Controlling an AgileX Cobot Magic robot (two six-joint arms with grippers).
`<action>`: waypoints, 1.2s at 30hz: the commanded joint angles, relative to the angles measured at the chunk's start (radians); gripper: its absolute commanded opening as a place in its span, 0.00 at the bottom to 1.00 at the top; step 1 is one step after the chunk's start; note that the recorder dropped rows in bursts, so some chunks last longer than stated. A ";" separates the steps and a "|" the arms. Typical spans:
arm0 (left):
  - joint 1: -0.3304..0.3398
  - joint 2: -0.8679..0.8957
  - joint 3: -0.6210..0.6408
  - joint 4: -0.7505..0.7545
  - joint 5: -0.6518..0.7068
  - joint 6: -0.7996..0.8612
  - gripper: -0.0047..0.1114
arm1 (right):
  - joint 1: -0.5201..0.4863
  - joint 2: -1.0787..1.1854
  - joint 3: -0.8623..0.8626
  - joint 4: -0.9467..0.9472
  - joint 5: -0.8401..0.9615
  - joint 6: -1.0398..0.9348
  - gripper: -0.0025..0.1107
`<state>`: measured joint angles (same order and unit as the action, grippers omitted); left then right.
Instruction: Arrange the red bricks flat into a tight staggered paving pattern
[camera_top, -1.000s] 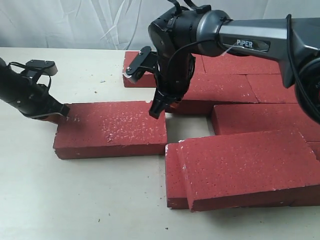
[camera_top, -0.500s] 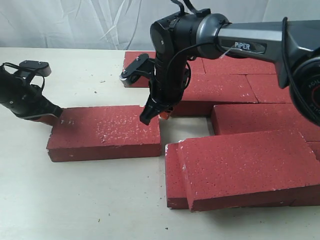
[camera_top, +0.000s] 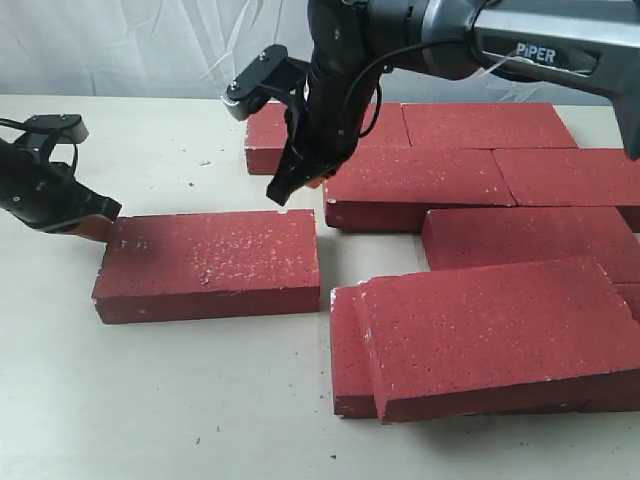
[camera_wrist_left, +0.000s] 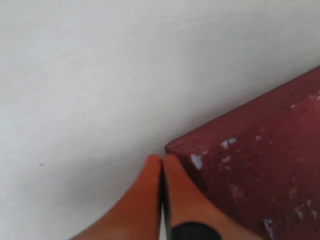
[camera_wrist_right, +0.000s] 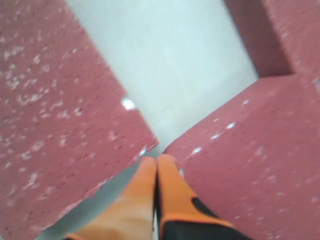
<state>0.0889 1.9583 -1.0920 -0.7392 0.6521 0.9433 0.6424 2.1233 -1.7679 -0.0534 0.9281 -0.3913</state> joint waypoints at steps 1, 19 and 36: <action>-0.005 -0.009 0.008 -0.059 0.024 0.055 0.04 | -0.054 0.031 -0.002 -0.103 -0.102 0.060 0.01; -0.005 -0.009 0.008 -0.074 0.030 0.055 0.04 | -0.132 0.136 -0.002 -0.042 -0.085 0.089 0.01; -0.023 0.008 0.008 -0.130 0.052 0.096 0.04 | -0.036 0.019 -0.005 0.291 0.153 -0.167 0.01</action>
<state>0.0843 1.9583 -1.0872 -0.8251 0.7187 1.0279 0.5930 2.1366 -1.7928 0.2357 1.0669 -0.5250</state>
